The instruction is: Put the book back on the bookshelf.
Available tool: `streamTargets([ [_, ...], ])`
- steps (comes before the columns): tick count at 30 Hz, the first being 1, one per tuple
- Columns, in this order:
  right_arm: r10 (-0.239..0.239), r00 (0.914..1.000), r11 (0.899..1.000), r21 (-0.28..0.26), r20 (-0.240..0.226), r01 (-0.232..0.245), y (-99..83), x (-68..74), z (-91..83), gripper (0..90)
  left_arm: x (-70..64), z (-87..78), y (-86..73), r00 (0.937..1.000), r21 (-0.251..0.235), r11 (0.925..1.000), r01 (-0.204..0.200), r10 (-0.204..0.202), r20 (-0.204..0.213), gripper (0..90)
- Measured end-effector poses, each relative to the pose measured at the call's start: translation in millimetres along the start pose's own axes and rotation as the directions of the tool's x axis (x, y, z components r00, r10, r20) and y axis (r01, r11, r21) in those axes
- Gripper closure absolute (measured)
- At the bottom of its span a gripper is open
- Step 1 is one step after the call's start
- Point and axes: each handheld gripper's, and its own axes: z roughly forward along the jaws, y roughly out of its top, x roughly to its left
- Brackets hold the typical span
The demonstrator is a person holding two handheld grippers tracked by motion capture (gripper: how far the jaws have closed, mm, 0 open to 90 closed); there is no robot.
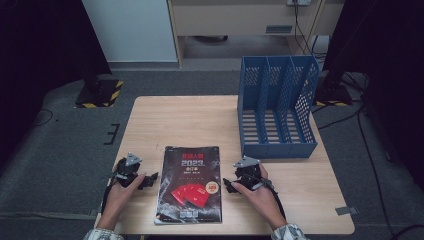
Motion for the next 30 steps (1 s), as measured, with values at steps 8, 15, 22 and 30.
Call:
streamTargets([
  [8,-0.001,1.0,1.0,0.008,-0.002,0.001,1.9,-0.1,0.4,8.5,1.4,-3.0,2.9,0.9988,-0.031,0.9986,0.043,-0.042,0.027,8.1],
  [15,-0.02,0.9989,0.999,-0.034,-0.042,0.018,9.2,7.2,-7.8,19.7,-11.3,-5.3,11.7,0.997,-0.04,0.9987,0.031,-0.028,0.073,12.4],
  [22,-0.048,0.9927,0.998,-0.042,-0.111,0.043,12.7,20.6,-7.4,33.7,-29.8,-4.3,21.7,0.9952,-0.038,0.9989,0.026,-0.022,0.095,25.9],
  [30,-0.071,0.9838,0.997,-0.042,-0.165,0.065,13.1,35.1,-3.5,28.5,-38.8,3.1,26.9,0.9943,-0.025,0.9993,0.028,-0.025,0.104,36.3],
])
